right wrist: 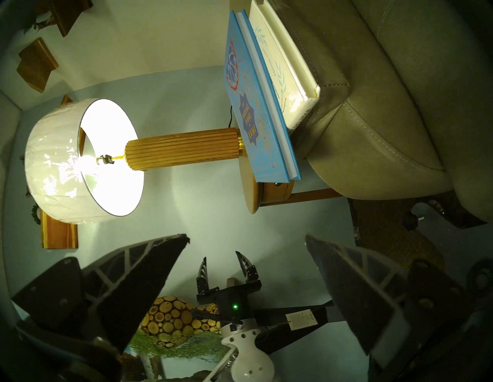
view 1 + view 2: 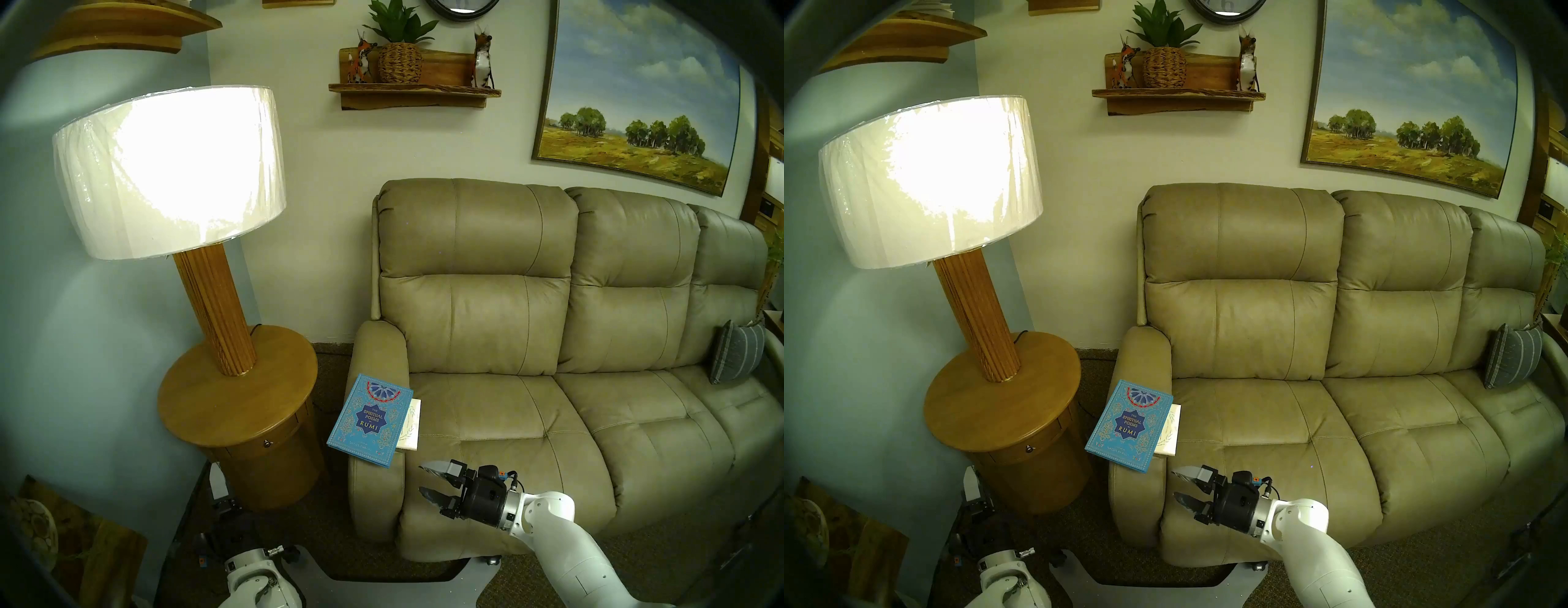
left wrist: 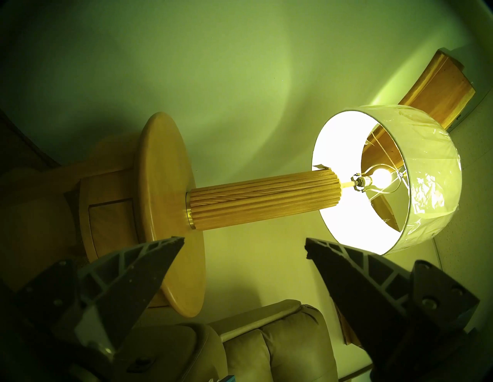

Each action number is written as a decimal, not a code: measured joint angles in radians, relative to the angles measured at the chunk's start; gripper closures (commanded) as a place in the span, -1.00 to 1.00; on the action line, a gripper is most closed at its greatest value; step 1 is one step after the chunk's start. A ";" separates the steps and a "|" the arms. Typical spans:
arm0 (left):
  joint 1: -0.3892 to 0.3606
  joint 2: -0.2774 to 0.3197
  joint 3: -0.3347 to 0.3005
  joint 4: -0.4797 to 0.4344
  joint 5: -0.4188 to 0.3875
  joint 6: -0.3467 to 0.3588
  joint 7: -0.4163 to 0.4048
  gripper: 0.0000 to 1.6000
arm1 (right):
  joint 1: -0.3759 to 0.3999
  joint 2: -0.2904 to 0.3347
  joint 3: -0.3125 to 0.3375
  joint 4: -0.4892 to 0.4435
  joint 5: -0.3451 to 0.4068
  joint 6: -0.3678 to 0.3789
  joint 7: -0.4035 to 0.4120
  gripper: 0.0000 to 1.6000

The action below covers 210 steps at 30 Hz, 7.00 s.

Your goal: Move books from sofa to side table

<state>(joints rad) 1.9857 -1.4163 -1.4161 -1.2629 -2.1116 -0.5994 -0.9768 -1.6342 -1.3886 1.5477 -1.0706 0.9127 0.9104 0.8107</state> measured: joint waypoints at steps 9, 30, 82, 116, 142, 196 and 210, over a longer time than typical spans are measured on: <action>0.000 -0.001 -0.002 0.001 0.003 0.001 0.001 -1.00 | 0.012 -0.040 -0.042 0.036 -0.073 -0.108 -0.028 -1.00; 0.000 -0.004 -0.005 0.001 0.008 0.002 0.003 -1.00 | 0.117 -0.113 -0.080 0.154 -0.078 -0.157 -0.047 -1.00; 0.000 -0.011 -0.014 0.002 0.019 0.008 0.007 -1.00 | 0.436 -0.203 -0.072 0.584 -0.076 -0.273 0.010 1.00; -0.050 -0.088 0.055 0.041 -0.087 0.105 -0.047 -1.00 | 0.424 -0.257 -0.257 0.519 -0.244 -0.328 0.218 1.00; -0.139 -0.049 0.097 0.065 -0.113 0.216 0.075 -0.61 | 0.361 -0.245 -0.303 0.447 -0.285 -0.293 0.278 1.00; -0.371 -0.082 -0.084 0.113 -0.251 -0.068 0.420 0.79 | 0.306 -0.105 -0.174 0.449 -0.241 -0.273 0.348 -1.00; -0.399 -0.077 -0.117 0.090 -0.279 -0.144 0.512 -0.82 | 0.258 -0.085 -0.146 0.402 -0.238 -0.250 0.349 -1.00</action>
<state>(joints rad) 1.5871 -1.4933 -1.5327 -1.1732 -2.3909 -0.7430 -0.4651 -1.3762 -1.4740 1.4018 -0.6688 0.6744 0.6601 1.1601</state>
